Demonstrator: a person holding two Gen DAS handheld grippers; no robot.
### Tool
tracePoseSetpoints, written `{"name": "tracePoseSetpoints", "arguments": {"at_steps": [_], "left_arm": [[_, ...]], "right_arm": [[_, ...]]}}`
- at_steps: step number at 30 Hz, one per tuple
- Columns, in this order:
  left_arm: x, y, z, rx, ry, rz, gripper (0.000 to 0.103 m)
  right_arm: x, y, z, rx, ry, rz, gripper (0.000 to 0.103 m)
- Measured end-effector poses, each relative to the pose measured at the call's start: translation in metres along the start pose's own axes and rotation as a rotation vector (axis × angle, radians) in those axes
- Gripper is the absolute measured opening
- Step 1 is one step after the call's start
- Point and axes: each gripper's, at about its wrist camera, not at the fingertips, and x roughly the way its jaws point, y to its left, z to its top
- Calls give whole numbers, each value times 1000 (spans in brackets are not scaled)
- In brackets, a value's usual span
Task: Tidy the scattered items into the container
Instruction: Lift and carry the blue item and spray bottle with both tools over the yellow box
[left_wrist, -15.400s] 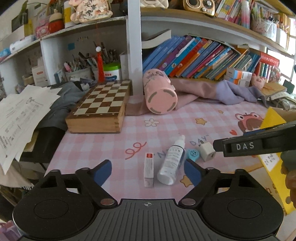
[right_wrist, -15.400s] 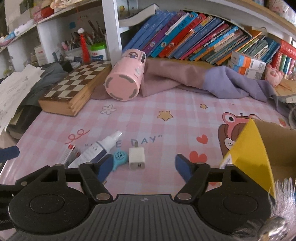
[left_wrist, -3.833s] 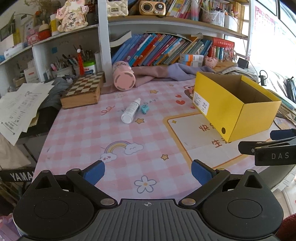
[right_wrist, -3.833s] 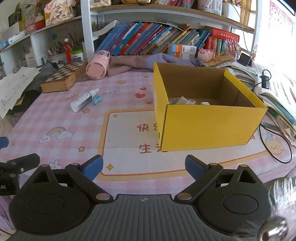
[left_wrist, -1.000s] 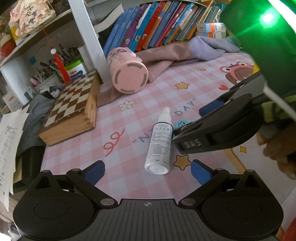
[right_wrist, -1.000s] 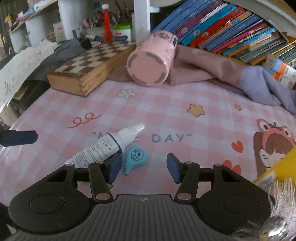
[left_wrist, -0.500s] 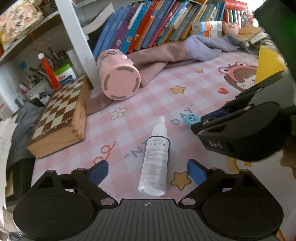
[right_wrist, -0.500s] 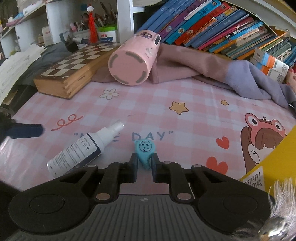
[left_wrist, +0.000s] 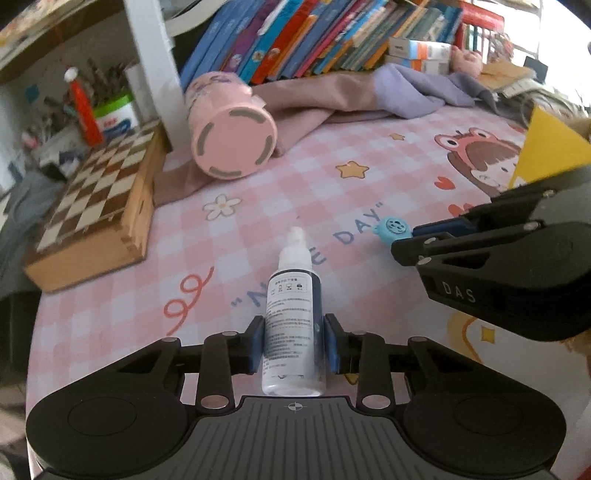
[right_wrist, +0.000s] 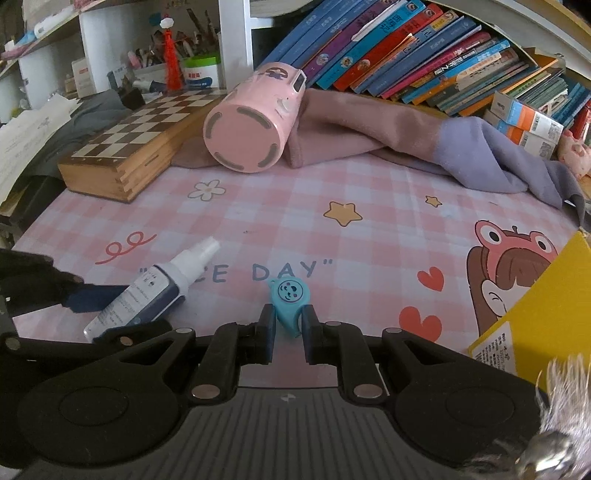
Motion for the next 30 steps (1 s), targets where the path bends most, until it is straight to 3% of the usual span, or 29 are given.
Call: {"name": "tracePoseSetpoints", "arguments": {"at_steps": [11, 30], "left_arm": [[-29, -2, -3, -20, -52, -23, 31], [-108, -11, -18, -77, -151, -73, 31]], "right_arm": [[-28, 1, -3, 17, -39, -14, 14], [-119, -1, -18, 23, -158, -39, 14]]}}
